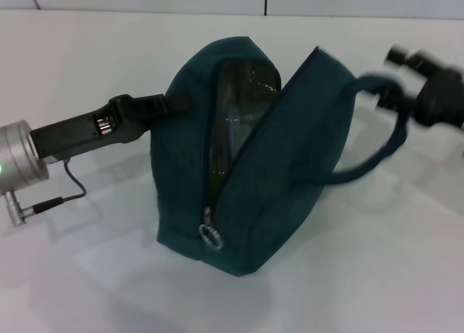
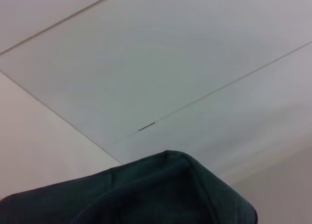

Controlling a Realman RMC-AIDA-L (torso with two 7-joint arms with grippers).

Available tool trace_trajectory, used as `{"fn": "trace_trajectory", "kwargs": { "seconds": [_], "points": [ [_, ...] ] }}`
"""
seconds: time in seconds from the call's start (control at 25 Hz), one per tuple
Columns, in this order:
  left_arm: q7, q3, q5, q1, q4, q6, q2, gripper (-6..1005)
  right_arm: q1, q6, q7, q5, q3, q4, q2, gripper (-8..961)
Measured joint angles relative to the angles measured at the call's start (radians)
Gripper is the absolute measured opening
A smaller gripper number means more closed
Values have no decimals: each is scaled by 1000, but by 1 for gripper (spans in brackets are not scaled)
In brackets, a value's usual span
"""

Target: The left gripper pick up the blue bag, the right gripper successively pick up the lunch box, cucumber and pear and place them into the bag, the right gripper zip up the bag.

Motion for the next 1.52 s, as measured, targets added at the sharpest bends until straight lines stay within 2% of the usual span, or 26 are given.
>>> {"fn": "trace_trajectory", "kwargs": {
  "seconds": [0.12, 0.24, 0.4, 0.52, 0.64, 0.8, 0.96, 1.08, 1.28, 1.36, 1.52],
  "points": [
    [-2, 0, 0, -3, -6, 0, -8, 63, 4, 18, -1, -6, 101, -43, 8, 874],
    [-3, 2, -1, -7, -39, 4, -15, 63, 40, 115, 25, -21, 115, -88, -2, 875],
    [21, 2, -44, -10, -103, 3, -20, 63, 121, 230, 111, -142, 117, -80, -13, 875],
    [65, 2, -76, -18, -157, -10, -21, 63, 146, 261, 162, -235, 117, -65, -4, 874],
    [74, 6, -80, -19, -167, -25, -21, 63, 137, 256, 213, -303, 113, -64, 8, 873],
    [77, 6, -80, -19, -168, -34, -21, 63, 93, 197, 257, -343, 113, -73, 17, 871],
    [79, 7, -80, -20, -168, -39, -19, 64, 58, 131, 306, -351, 120, -81, 7, 870],
    [84, 7, -80, -20, -166, -42, -18, 64, 29, 78, 282, -349, 163, -87, 11, 869],
    [106, 8, -78, -20, -168, -63, -18, 64, -62, -107, 67, -348, 329, -154, 67, 867],
    [109, 7, -77, -19, -169, -72, -18, 64, -71, -159, 54, -352, 324, -182, 64, 867],
    [110, 7, -75, -17, -169, -82, -19, 63, -44, -316, 74, -369, 244, -175, 36, 865]
  ]
}}
